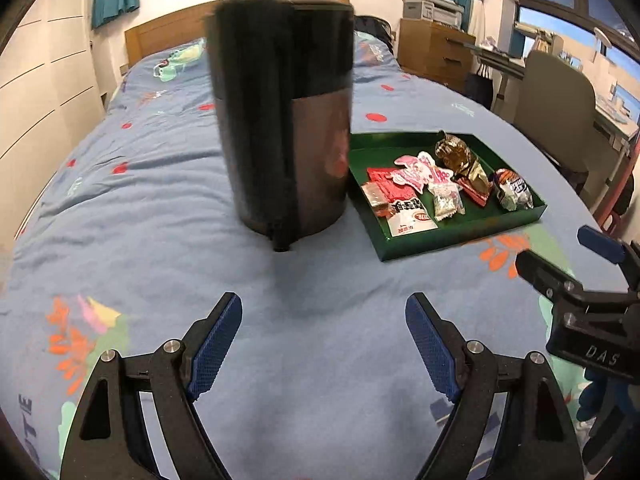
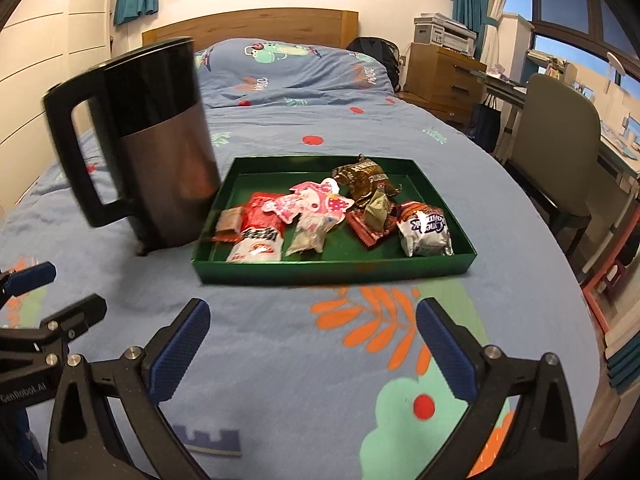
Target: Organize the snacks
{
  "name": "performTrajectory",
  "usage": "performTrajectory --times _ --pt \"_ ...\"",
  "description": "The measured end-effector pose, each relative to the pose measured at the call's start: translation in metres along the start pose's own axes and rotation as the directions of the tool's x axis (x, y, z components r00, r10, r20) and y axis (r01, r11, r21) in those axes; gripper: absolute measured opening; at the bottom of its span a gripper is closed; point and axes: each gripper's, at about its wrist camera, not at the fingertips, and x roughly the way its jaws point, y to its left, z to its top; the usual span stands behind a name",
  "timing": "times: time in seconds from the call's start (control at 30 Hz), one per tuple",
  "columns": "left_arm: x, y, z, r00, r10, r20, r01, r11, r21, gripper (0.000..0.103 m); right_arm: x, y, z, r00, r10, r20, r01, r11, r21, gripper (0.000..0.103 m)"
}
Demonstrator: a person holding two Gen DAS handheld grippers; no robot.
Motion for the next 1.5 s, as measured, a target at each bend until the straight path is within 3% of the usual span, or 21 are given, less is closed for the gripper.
performTrajectory --times 0.27,0.53,0.9,1.5 --pt "-0.035 0.018 0.000 0.995 0.048 0.089 -0.045 0.998 -0.041 0.081 -0.031 0.020 -0.004 0.999 -0.017 0.035 0.018 0.999 -0.040 0.103" --pt "-0.059 0.030 -0.004 0.990 0.069 0.122 -0.062 0.996 -0.063 0.083 -0.059 0.031 0.002 0.997 -0.019 0.081 0.024 0.998 -0.061 0.103" --pt "-0.077 0.034 -0.009 0.991 0.051 0.121 -0.044 0.997 -0.065 0.083 -0.080 0.039 0.002 0.993 -0.030 0.110 0.038 0.996 -0.074 0.103" --pt "-0.091 0.034 -0.009 0.993 0.011 0.117 -0.004 0.998 -0.059 0.088 -0.089 0.015 -0.003 0.992 -0.058 0.113 0.064 0.997 -0.050 0.103"
